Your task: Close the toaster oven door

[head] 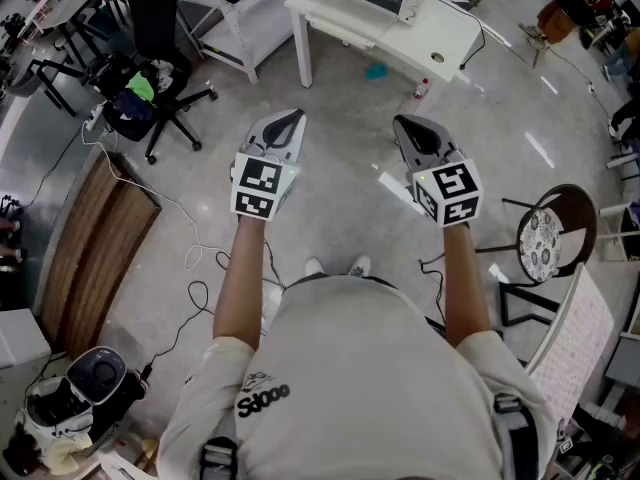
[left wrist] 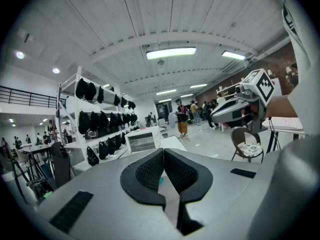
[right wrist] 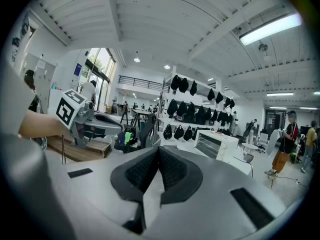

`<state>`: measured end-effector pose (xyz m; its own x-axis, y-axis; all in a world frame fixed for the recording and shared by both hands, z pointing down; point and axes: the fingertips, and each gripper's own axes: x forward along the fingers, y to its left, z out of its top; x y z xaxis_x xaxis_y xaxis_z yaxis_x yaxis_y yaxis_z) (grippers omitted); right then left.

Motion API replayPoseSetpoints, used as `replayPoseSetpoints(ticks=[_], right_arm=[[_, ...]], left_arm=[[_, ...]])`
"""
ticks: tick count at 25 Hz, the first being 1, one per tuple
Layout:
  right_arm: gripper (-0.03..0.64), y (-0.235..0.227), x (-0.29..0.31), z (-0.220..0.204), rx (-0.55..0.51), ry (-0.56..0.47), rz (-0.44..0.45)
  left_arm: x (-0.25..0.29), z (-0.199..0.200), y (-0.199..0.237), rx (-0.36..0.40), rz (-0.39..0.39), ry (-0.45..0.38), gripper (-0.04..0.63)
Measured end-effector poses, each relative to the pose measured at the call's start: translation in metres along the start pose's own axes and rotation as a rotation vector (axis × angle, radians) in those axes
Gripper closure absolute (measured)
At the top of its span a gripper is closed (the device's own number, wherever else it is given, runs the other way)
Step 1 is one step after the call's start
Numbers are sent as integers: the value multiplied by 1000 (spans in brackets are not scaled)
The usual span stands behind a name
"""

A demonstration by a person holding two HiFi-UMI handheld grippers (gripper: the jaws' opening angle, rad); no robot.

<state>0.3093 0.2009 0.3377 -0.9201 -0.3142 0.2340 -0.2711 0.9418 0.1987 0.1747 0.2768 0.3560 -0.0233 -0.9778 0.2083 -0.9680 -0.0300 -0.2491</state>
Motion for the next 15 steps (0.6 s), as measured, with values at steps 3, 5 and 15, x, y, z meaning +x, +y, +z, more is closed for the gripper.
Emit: replayPoseSetpoints(ticks=[3, 5, 15], right_arm=[[609, 7, 8, 4, 3, 2, -4], [609, 11, 12, 5, 17, -4, -13], [609, 39, 37, 5, 53, -2, -19]], left_arm=[[-7, -6, 9, -4, -2, 5, 577], [-12, -10, 14, -3, -3, 8, 577], [-30, -41, 46, -1, -22, 45, 577]])
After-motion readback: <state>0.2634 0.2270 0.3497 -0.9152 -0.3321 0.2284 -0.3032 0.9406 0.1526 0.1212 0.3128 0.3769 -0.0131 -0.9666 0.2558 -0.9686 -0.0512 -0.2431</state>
